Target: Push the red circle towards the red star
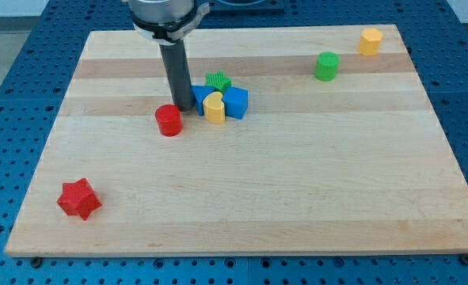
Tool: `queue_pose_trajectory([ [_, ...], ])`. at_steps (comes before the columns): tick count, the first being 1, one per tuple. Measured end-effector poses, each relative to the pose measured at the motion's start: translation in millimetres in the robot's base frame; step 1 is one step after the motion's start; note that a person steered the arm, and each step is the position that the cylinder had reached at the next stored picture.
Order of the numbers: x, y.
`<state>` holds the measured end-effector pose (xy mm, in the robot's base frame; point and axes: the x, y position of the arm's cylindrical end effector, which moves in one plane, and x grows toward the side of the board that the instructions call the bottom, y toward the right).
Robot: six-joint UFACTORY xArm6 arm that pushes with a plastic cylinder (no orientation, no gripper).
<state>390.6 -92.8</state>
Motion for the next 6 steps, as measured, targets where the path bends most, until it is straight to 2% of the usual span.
queue_pose_trajectory([
  [2,10,-6],
  [6,58,-54],
])
